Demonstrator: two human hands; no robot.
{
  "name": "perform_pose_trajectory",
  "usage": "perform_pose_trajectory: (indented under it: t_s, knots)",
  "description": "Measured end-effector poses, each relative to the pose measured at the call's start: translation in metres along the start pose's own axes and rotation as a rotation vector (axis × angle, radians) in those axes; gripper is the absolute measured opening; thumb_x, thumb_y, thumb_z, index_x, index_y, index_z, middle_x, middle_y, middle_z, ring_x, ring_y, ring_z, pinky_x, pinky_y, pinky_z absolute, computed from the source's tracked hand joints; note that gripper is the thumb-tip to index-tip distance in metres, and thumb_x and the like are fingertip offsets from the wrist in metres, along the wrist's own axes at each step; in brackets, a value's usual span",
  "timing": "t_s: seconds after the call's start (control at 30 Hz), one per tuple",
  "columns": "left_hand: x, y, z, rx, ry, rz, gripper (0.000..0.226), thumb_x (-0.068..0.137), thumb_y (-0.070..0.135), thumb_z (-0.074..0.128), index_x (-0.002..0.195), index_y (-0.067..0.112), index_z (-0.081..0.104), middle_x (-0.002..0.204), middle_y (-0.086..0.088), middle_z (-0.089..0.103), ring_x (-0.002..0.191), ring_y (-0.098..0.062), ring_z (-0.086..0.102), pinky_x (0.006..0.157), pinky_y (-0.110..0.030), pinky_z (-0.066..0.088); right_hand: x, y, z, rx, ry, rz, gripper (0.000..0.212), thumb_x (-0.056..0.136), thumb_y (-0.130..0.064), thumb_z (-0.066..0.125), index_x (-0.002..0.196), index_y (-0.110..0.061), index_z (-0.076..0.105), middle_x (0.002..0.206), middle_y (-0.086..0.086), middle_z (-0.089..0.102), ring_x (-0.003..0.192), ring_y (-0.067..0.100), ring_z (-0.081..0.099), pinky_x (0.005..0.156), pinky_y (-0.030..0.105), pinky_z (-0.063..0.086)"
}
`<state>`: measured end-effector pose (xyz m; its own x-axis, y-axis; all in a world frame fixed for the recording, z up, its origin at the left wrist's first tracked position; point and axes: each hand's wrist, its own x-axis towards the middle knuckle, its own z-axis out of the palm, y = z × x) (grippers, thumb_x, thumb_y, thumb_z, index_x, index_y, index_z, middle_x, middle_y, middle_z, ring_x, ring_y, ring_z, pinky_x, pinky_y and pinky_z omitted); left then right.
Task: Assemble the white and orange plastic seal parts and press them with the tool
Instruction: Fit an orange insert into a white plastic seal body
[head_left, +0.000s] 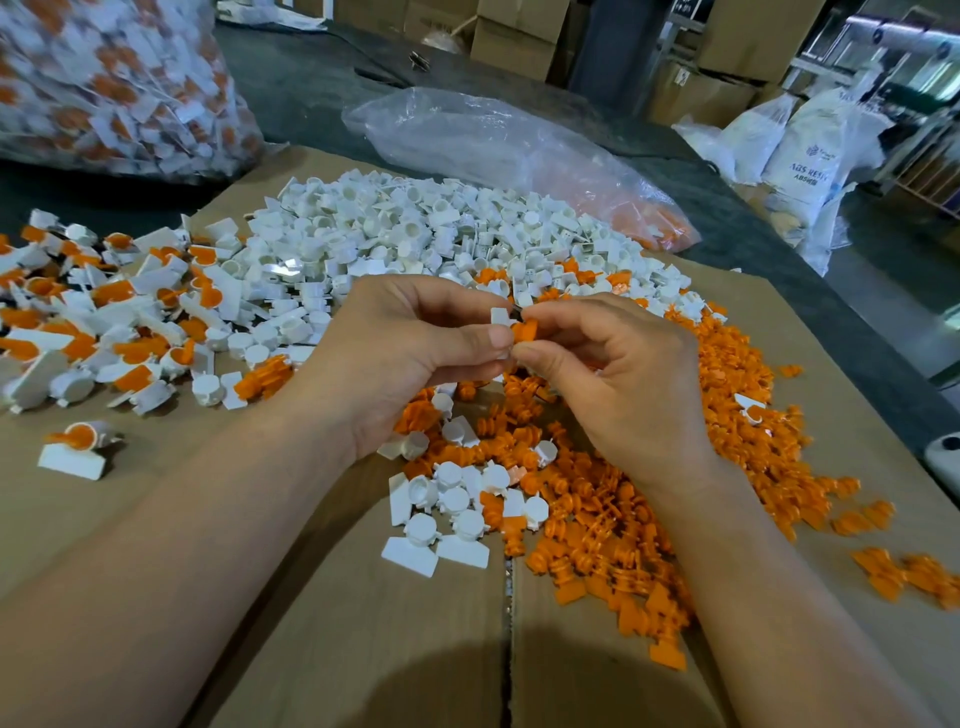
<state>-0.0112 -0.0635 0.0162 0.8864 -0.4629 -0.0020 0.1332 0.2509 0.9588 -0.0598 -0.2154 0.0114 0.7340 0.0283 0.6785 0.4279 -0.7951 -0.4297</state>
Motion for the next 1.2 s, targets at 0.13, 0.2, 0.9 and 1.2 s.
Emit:
perform_pose_trajectory:
  t_s: [0.13,0.2,0.9,1.2]
  knots:
    - [0.0003,0.0001,-0.0002,0.006,-0.002,0.011,0.023,0.05,0.007,0.069,0.073,0.009,0.071,0.066,-0.006,0.071,0.058,-0.015,0.068,0.053,-0.017,0.053,-0.0001,0.0007,0.001,0.01,0.008,-0.015,0.028,0.075,-0.015,0.068,0.1,-0.001,0.069,0.084,-0.001,0.062,0.079,0.011,0.06,0.068,0.02,0.052]
    - [0.0005,-0.0001,-0.0003,0.015,0.001,0.015,0.025,0.049,0.007,0.069,0.074,0.009,0.071,0.065,-0.006,0.07,0.058,-0.016,0.068,0.053,-0.017,0.053,0.0001,0.0005,0.001,0.02,0.004,-0.018,0.028,0.075,-0.014,0.068,0.1,-0.001,0.068,0.085,-0.003,0.06,0.081,0.011,0.06,0.069,0.02,0.052]
    - [0.0009,0.0008,-0.0001,-0.075,-0.036,-0.058,0.013,0.052,0.005,0.067,0.064,0.007,0.073,0.061,-0.008,0.069,0.052,-0.014,0.067,0.048,-0.015,0.052,0.0005,-0.0017,-0.0005,0.0,0.042,-0.037,0.024,0.076,-0.014,0.068,0.098,-0.003,0.07,0.082,0.003,0.066,0.073,0.013,0.063,0.065,0.025,0.052]
    - [0.0014,0.002,-0.0003,-0.118,-0.027,-0.072,0.022,0.053,0.003,0.066,0.075,0.003,0.07,0.061,-0.009,0.069,0.055,-0.016,0.069,0.048,-0.015,0.052,0.0005,-0.0033,0.0003,-0.021,0.09,-0.031,0.014,0.079,-0.008,0.066,0.091,-0.004,0.071,0.078,-0.004,0.062,0.075,0.009,0.059,0.066,0.011,0.045]
